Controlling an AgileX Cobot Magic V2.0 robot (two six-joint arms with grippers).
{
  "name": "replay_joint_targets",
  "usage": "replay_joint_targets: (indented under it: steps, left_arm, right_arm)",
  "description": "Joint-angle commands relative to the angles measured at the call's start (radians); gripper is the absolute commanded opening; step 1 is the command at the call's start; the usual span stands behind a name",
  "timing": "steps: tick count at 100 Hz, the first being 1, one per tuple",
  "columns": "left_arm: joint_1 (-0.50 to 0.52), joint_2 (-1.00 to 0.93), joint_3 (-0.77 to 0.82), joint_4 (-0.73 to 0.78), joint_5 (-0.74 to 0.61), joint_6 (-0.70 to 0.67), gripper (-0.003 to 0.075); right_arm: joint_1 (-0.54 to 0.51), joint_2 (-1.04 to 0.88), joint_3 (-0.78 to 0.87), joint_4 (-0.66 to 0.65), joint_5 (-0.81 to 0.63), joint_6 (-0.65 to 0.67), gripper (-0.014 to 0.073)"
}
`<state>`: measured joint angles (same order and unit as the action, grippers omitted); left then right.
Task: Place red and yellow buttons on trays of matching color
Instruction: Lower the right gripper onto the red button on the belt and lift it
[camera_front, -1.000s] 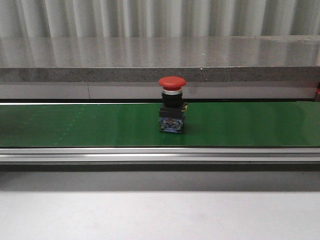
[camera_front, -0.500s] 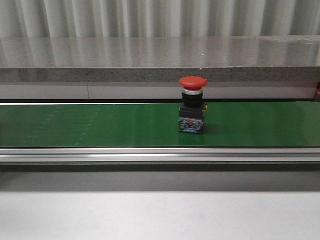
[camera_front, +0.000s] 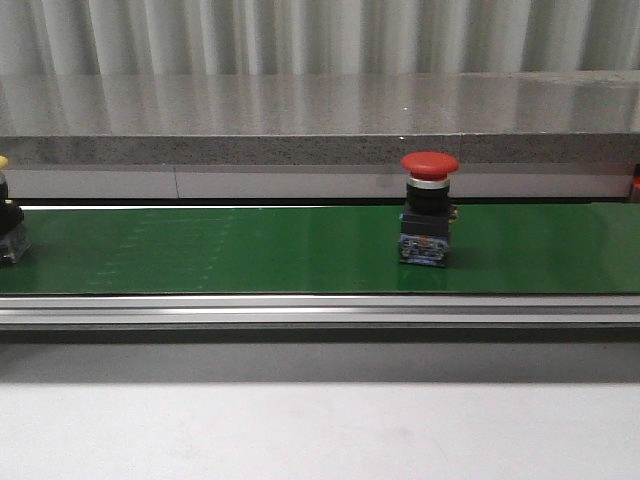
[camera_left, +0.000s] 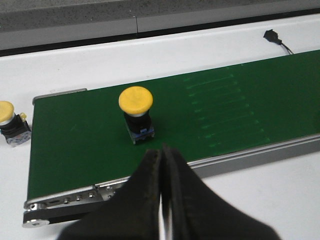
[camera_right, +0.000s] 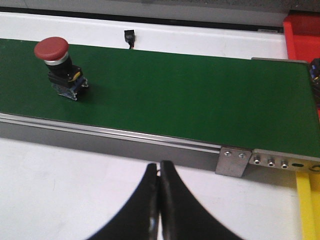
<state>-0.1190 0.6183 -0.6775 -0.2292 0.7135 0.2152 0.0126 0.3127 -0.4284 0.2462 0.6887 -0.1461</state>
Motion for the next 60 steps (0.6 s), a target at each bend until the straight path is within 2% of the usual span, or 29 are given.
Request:
replay_joint_targets:
  steps: [1,18,46,54,60]
  left_arm:
    - [-0.008,-0.061,0.016,-0.037,-0.059,0.002,-0.0020]
    - [-0.008,-0.130,0.058,-0.038,-0.040,0.002,-0.0020]
    - [-0.008,-0.139,0.062,-0.038,-0.042,0.002,-0.0020]
    - [-0.008,-0.139,0.062,-0.038,-0.042,0.002,-0.0020]
    - [-0.008,-0.139,0.062,-0.038,-0.042,0.002,-0.0020]
  right_arm:
    - [0.001,0.004,-0.024,0.005,-0.057,-0.010,-0.0067]
    - [0.018,0.050,-0.072,0.005,-0.032,-0.010,-0.0067]
    - [0.093,0.326,-0.320,-0.033,0.064,-0.010,-0.0054]
    - [0.094,0.428,-0.409,-0.031,0.105,-0.010,0.0023]
    - [0.094,0.492,-0.466,-0.031,0.146,-0.010,0.0147]
